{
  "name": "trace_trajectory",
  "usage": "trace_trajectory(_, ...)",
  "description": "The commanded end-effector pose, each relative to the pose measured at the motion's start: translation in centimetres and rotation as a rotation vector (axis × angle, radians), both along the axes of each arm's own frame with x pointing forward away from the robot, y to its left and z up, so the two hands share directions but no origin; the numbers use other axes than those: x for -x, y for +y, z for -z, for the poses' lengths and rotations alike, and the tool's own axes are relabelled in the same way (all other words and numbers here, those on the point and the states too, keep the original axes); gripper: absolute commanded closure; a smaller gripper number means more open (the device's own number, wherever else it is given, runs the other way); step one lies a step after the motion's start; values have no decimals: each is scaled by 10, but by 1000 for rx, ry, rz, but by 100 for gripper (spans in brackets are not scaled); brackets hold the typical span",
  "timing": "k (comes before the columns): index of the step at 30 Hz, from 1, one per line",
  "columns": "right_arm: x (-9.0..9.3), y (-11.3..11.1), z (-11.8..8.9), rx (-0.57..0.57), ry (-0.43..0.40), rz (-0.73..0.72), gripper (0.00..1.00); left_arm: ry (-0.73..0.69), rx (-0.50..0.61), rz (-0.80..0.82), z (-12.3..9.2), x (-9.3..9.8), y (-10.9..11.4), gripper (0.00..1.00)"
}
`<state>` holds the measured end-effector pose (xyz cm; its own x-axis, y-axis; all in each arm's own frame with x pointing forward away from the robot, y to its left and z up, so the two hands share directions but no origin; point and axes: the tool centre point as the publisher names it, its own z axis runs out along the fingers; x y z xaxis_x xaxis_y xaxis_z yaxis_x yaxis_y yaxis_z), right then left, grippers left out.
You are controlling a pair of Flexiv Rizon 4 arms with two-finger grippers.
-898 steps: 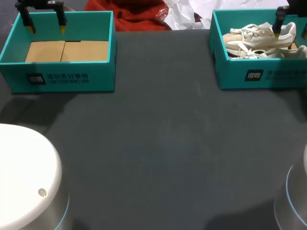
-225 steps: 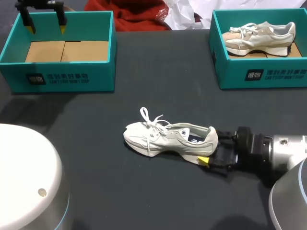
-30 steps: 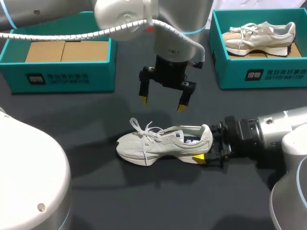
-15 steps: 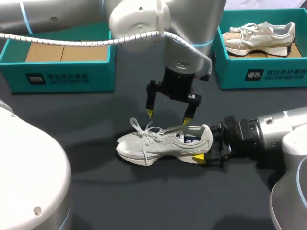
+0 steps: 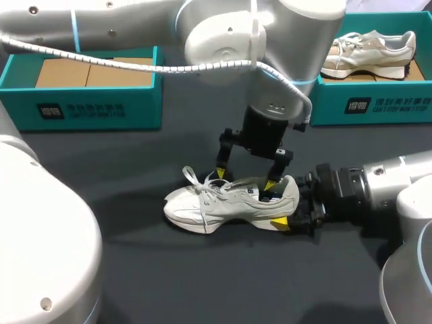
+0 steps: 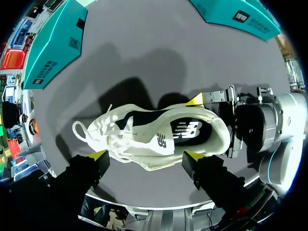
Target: Take the shoe out of the shoebox, open the shoe tongue, remove and reinsert the insole, then place the shoe into the shoebox
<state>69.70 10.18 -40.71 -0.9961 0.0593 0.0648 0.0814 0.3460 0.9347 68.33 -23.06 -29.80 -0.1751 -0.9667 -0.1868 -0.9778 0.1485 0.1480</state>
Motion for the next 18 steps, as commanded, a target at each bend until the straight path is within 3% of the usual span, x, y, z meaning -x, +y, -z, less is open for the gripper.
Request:
trace_trajectory(1, 1, 1, 0, 4, 1, 0, 100, 17, -47, -2, 14, -3, -14, 0)
trace_trajectory(18, 1, 1, 0, 4, 1, 0, 100, 102, -161, -23, 39, -2, -5, 0)
